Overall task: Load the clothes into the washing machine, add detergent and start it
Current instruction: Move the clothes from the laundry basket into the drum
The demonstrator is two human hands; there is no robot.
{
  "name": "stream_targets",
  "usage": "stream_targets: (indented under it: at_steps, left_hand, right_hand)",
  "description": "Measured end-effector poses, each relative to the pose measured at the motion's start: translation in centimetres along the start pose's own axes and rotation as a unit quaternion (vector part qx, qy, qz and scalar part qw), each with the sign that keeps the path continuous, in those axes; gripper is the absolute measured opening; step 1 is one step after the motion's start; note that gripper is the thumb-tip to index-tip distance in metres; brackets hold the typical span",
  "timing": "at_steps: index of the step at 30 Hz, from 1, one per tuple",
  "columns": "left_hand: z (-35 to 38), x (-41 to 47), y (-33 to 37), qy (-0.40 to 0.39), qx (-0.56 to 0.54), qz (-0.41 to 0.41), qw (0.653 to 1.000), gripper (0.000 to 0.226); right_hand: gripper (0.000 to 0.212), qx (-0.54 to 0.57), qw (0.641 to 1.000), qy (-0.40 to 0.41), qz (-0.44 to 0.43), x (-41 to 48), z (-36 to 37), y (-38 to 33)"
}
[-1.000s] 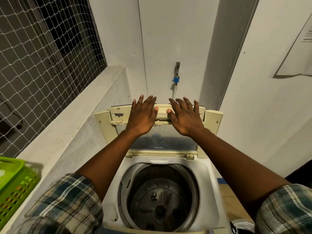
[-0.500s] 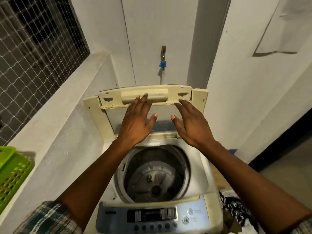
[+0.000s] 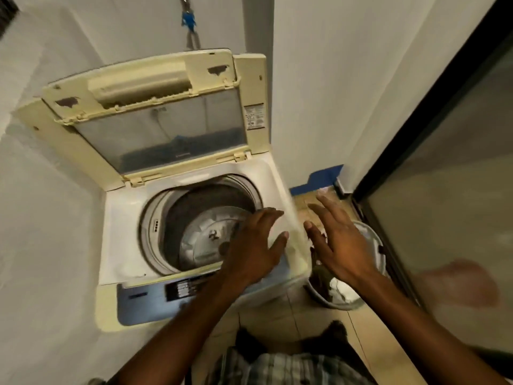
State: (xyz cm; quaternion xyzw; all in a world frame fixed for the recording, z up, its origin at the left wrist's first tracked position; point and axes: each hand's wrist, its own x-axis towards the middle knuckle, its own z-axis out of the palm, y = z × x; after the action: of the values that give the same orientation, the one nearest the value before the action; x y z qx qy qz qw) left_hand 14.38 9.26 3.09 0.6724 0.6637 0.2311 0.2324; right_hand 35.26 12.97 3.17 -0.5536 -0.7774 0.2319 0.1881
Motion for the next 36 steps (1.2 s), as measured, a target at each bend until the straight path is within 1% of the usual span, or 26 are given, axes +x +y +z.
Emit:
stream_targets:
  at_steps: [3,6,10,13,18,20,24,28,31,33,36]
  left_hand:
    - [4.2,0.5,3.3,-0.033,-0.024,0.008,0.999,0.046]
    - [8.9,1.4,6.1,-0.06,-0.045,0.003,0.997,0.042]
    - [16.2,2.5,8.5,-0.099,-0.05,-0.045,0.993,0.045]
    - [21.5,2.8,8.4,-0.129,-0.068,-0.092,0.985,0.044]
    - [29.6,3.1,5.9,-0.164,-0.076,-0.188,0.965,0.057]
    - [32.5,3.5,4.6,-0.17,-0.081,-0.225,0.956,0.061]
    - [38.0,4.6,1.2,-0.206,-0.075,-0.295,0.93,0.073]
    - [42.3,6.2,-1.8,-0.218,-0.061,-0.312,0.923,0.079]
    - [46.1,7.7,-4.4,-0.218,-0.063,-0.306,0.925,0.079]
    - [48.6,8.6,-6.1,-0.236,-0.059,-0.311,0.919,0.092]
    - [52.9,9.0,-8.7,-0.282,-0.043,-0.339,0.897,0.122]
  right_hand:
    - [0.052,0.01,0.999,-0.016,0.03,-1.6,-1.0,4.8]
    - [0.048,0.031,0.998,-0.033,0.034,-2.5,-1.9,10.0]
    - [0.05,0.046,0.994,-0.09,0.045,-2.8,-2.1,17.7]
    - [0.055,0.049,0.987,-0.142,0.057,-2.7,-1.2,22.9]
    - [0.071,0.045,0.97,-0.225,0.084,-2.1,2.2,31.1]
    - [0.078,0.041,0.962,-0.254,0.091,-1.6,4.3,34.2]
    - [0.09,0.026,0.945,-0.309,0.107,-0.2,9.4,39.8]
    - [0.101,0.007,0.934,-0.343,0.105,1.7,13.8,43.4]
    - [0.119,-0.018,0.916,-0.387,0.102,3.1,17.6,46.3]
    - [0.133,-0.05,0.903,-0.415,0.097,4.0,20.4,48.5]
    - [0.151,-0.106,0.872,-0.469,0.091,5.5,24.3,51.6]
